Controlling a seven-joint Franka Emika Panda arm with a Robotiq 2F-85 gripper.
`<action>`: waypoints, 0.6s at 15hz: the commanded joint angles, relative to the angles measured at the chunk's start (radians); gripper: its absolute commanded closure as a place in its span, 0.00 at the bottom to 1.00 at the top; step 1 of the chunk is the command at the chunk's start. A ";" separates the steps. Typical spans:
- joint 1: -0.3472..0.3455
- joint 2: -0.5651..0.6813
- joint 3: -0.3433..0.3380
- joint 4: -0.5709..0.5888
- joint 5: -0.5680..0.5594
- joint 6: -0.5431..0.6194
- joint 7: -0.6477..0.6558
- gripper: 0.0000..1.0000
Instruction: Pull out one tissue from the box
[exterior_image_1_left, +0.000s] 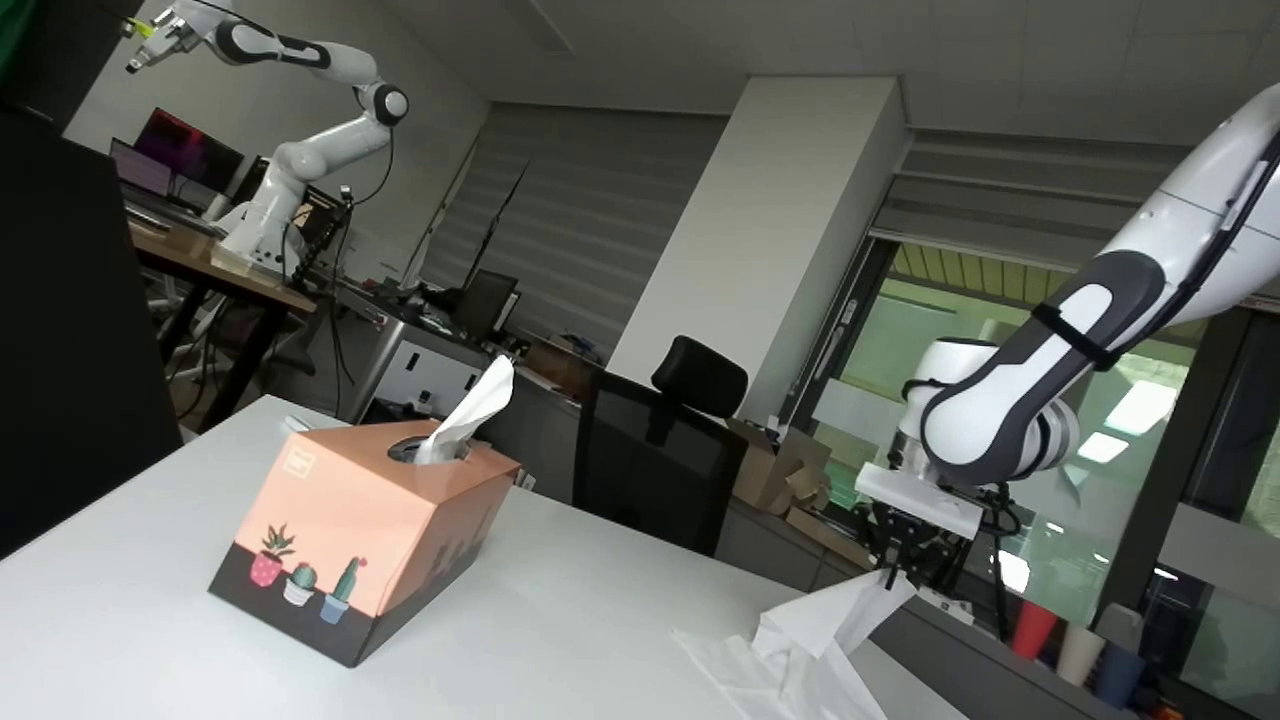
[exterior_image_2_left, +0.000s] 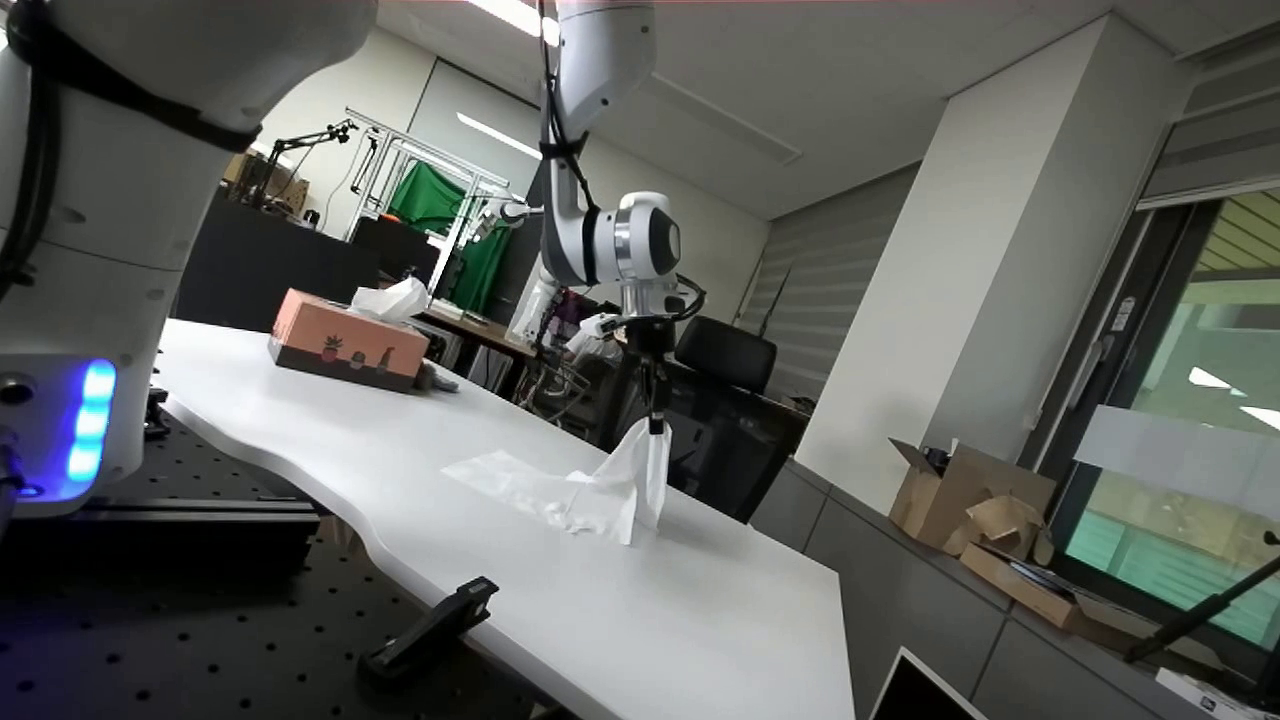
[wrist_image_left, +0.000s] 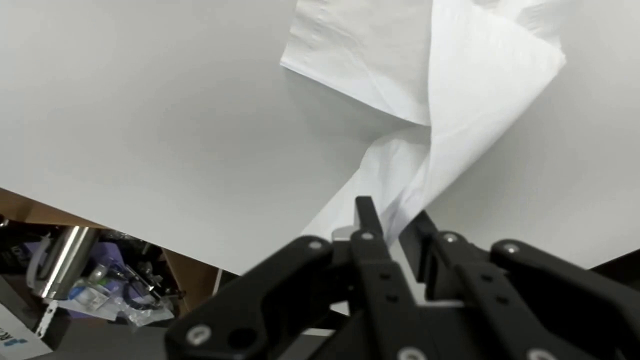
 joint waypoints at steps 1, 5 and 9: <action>0.003 -0.036 -0.026 -0.042 0.032 0.029 0.026 0.50; 0.009 -0.083 -0.017 -0.045 0.083 0.035 0.002 0.22; 0.032 -0.163 0.000 -0.042 0.073 0.024 -0.001 0.01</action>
